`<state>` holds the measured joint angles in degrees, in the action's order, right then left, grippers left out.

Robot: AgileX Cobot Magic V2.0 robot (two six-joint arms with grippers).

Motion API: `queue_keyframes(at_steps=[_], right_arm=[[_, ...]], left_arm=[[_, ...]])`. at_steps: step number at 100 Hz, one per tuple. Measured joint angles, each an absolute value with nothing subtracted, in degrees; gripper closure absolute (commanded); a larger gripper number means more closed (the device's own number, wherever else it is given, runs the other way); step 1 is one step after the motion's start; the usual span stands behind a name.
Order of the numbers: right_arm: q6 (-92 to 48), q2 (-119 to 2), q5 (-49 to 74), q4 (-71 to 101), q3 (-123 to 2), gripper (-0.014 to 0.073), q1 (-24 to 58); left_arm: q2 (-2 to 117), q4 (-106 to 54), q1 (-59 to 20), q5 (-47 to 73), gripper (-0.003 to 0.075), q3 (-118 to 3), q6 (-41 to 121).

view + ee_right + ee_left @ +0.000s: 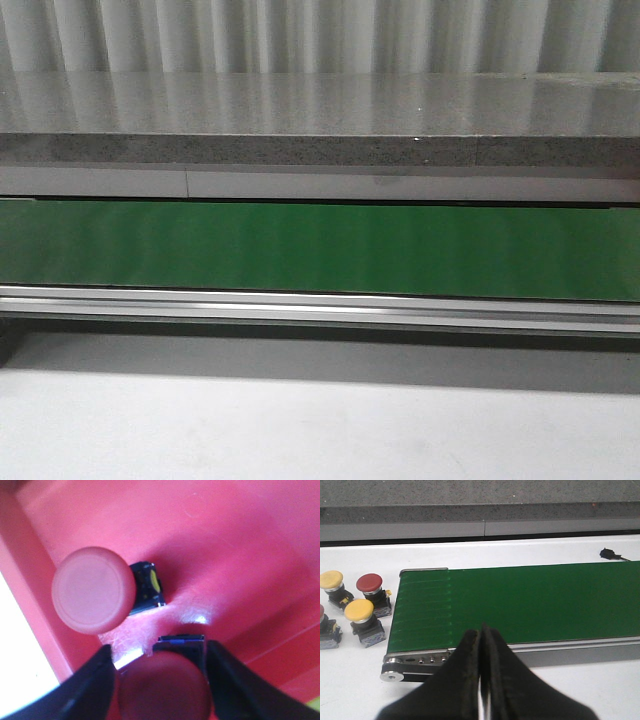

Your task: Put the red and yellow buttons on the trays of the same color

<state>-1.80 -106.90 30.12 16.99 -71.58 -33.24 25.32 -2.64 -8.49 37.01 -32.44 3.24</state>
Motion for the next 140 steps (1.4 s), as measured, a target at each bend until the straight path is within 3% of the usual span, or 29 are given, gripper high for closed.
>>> queue_keyframes(at_steps=[43,53,61,71,140], right_arm=[[-1.9,-98.1,31.8,17.0,-69.3,0.0059,-33.1],[-2.3,-93.2,32.8,16.9,-66.8,0.0228,-32.3],[-3.2,-89.3,34.4,16.7,-65.1,0.0458,-30.8],[-4.1,-84.8,36.6,16.7,-62.6,0.0667,-27.8],[-13.0,-53.9,40.0,16.5,-45.1,0.066,-4.3]], left_arm=[[25.3,-2.6,-8.5,37.0,0.0741,-32.4,3.2],[25.3,-2.6,-8.5,37.0,0.0741,-32.4,3.2],[25.3,-2.6,-8.5,37.0,0.0741,-32.4,3.2],[25.3,-2.6,-8.5,37.0,0.0741,-32.4,3.2],[25.3,-2.6,-8.5,37.0,0.0741,-32.4,3.2]])
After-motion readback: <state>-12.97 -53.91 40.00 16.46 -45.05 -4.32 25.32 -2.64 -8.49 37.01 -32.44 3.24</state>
